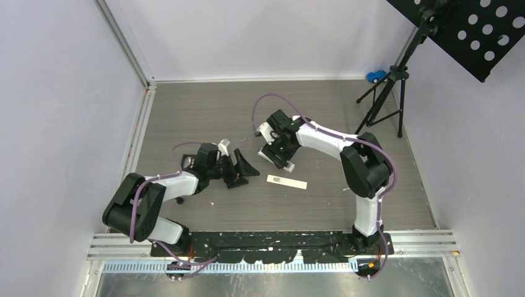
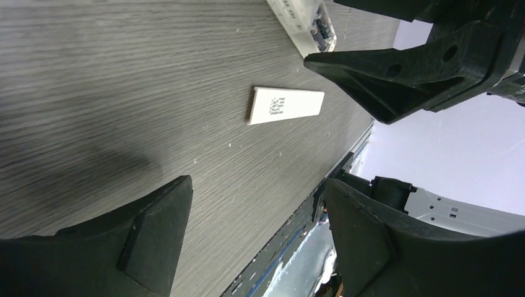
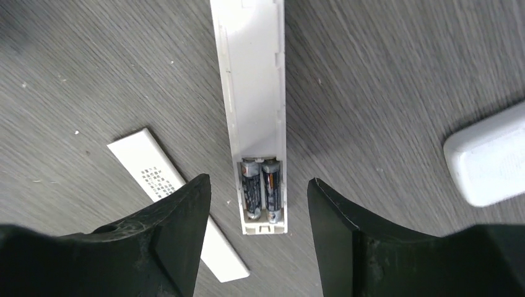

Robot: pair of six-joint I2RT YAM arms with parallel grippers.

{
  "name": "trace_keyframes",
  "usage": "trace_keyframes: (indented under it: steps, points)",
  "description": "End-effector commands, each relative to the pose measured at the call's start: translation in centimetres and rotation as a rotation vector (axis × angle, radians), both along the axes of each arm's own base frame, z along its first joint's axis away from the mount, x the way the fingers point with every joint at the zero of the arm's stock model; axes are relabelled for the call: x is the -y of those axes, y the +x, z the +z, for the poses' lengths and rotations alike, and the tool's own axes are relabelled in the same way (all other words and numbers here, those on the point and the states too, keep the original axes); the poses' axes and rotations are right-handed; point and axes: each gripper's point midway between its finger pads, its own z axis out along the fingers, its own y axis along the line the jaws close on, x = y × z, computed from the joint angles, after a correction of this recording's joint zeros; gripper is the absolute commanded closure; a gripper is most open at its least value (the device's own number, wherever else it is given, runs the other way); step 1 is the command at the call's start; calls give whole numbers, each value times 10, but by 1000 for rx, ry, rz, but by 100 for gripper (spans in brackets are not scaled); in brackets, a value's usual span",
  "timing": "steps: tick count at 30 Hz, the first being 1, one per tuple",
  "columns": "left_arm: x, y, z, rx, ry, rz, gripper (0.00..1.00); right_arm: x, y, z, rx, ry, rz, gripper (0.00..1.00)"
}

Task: Load the batteries into the remote control

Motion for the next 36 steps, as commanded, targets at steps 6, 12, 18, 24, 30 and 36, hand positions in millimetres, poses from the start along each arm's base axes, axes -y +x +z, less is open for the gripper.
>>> trace_keyframes:
  steps: [6,12,18,24,30,36]
  points:
    - [7,31,9,154,132,49,28,28,-11,64,95,187,-584,37]
    - [16,29,-5,137,161,6,35,66,-50,50,57,307,-1112,41]
    - [25,33,-18,146,189,-20,37,91,-75,28,54,390,-1308,41]
    - [34,29,-25,69,186,-40,47,74,-91,14,-87,520,-1377,43]
    - [40,22,-30,11,195,-23,56,75,-93,5,-94,530,-1397,49]
    - [41,23,-42,-10,212,-28,57,77,-92,-9,-80,478,-1379,47]
